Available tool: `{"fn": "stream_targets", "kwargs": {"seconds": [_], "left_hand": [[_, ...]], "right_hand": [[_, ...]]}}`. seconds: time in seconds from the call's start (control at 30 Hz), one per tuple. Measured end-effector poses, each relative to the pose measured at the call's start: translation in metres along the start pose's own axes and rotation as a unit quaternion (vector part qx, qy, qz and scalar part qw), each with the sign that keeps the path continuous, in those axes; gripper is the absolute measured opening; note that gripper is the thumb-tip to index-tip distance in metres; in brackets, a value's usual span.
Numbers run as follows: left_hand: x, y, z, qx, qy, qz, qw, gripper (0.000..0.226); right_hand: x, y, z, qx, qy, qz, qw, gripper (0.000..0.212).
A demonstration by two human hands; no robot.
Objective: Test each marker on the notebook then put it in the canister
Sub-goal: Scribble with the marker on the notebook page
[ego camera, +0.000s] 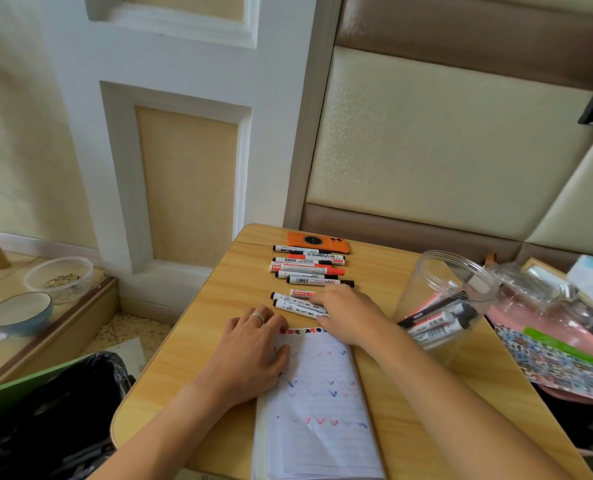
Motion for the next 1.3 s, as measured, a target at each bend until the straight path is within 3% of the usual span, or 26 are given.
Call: {"fn": "stream_targets", "kwargs": {"seconds": [0.27, 0.4, 0.57, 0.67, 0.77, 0.87, 0.97, 1.1, 1.17, 1.3], "left_hand": [[-0.004, -0.007, -0.006, -0.018, 0.015, -0.042, 0.999, 0.034], [-0.003, -0.014, -0.016, -0.079, 0.076, -0.033, 0.993, 0.031], [-0.008, -0.012, -0.027, -0.076, 0.092, -0.018, 0.993, 0.026], [-0.008, -0.011, -0.026, -0.105, 0.052, -0.051, 0.992, 0.014], [-0.008, -0.011, -0.028, -0.137, 0.017, -0.069, 0.988, 0.016], [-0.009, -0.011, -0.030, -0.153, 0.004, -0.069, 0.986, 0.028], [-0.008, -0.010, -0.031, -0.131, 0.023, -0.082, 0.988, 0.021], [-0.008, -0.009, -0.029, -0.139, 0.028, -0.098, 0.985, 0.012], [-0.009, -0.008, -0.026, -0.144, 0.037, -0.090, 0.985, 0.011], [-0.009, -0.005, -0.021, -0.129, 0.052, -0.056, 0.989, 0.017]], "right_hand": [[-0.014, -0.003, 0.006, -0.009, -0.021, -0.063, 0.998, 0.029], [-0.017, -0.002, 0.004, 0.029, 0.011, -0.046, 0.998, 0.015], [-0.017, -0.001, -0.001, 0.055, 0.033, -0.027, 0.998, 0.017], [-0.023, -0.006, 0.001, 0.118, 0.044, -0.103, 0.987, 0.014], [-0.040, -0.010, 0.006, 0.330, 0.094, -0.133, 0.930, 0.011], [-0.064, -0.009, 0.015, 0.530, 0.115, -0.017, 0.840, 0.012], [-0.083, -0.003, 0.014, 0.623, 0.131, 0.034, 0.771, 0.010], [-0.094, 0.002, 0.008, 0.698, 0.146, 0.044, 0.699, 0.011], [-0.095, 0.001, 0.004, 0.714, 0.159, 0.024, 0.681, 0.014], [-0.093, 0.001, -0.007, 0.679, 0.154, 0.027, 0.718, 0.007]]}}
Point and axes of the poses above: each hand's wrist, its own x-axis towards the middle knuckle, its own y-axis out of the palm, z = x × y, the point moved 1 cm from there along x, towards the middle knuckle, and after that the axes turned 10 degrees about y, right-handed, at the moved point
